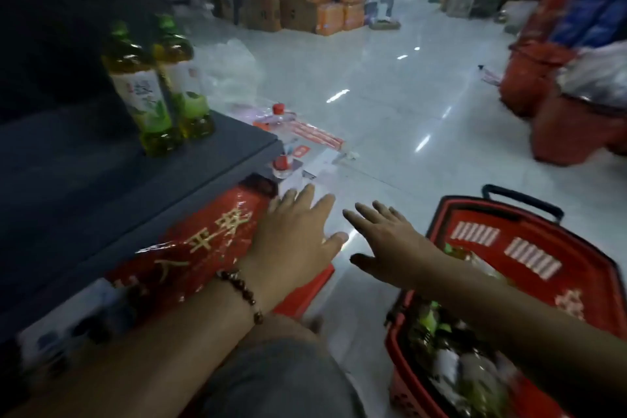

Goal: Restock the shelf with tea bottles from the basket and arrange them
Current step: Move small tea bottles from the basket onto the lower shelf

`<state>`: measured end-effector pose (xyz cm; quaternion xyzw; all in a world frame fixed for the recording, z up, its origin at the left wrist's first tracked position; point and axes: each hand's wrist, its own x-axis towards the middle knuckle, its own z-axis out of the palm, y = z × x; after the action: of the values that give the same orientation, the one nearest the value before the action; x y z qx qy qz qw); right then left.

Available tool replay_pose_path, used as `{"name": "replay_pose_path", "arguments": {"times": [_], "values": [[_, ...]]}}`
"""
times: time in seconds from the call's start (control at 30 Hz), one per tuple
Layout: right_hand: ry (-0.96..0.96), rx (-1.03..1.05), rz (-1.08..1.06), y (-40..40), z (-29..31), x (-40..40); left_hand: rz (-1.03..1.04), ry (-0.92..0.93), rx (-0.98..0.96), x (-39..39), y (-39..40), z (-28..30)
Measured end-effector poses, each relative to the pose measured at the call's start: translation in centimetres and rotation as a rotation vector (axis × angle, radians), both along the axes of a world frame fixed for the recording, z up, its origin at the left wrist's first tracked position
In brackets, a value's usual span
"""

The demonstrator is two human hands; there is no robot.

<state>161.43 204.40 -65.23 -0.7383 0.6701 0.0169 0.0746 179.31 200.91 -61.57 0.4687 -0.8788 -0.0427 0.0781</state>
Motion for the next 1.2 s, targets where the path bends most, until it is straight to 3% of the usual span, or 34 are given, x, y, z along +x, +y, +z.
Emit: {"name": "replay_pose_path", "arguments": {"times": [0.2, 0.4, 0.63, 0.87, 1.1, 1.2], "values": [[-0.001, 0.219, -0.302, 8.0, -5.2, -7.7, -0.286, -0.13, 0.077, -9.7, 6.1, -3.0], [-0.018, 0.409, -0.482, 14.6, -12.9, -11.8, -0.43, -0.189, 0.171, -13.8, 9.7, -8.0], [-0.281, 0.725, -0.657, 17.2, -19.1, -9.8, -0.467, -0.256, 0.197, -13.8, 9.4, -10.2], [-0.269, 0.777, -0.71, 16.2, -19.9, -9.5, -0.474, -0.273, 0.212, -13.6, 8.4, -11.3], [-0.608, 0.764, -0.948, 15.6, -18.9, -12.2, -0.518, -0.227, 0.206, -13.1, 8.4, -11.4], [-0.646, 0.785, -0.893, 15.4, -16.3, -13.7, -0.545, -0.179, 0.219, -12.9, 8.3, -11.3]]}}
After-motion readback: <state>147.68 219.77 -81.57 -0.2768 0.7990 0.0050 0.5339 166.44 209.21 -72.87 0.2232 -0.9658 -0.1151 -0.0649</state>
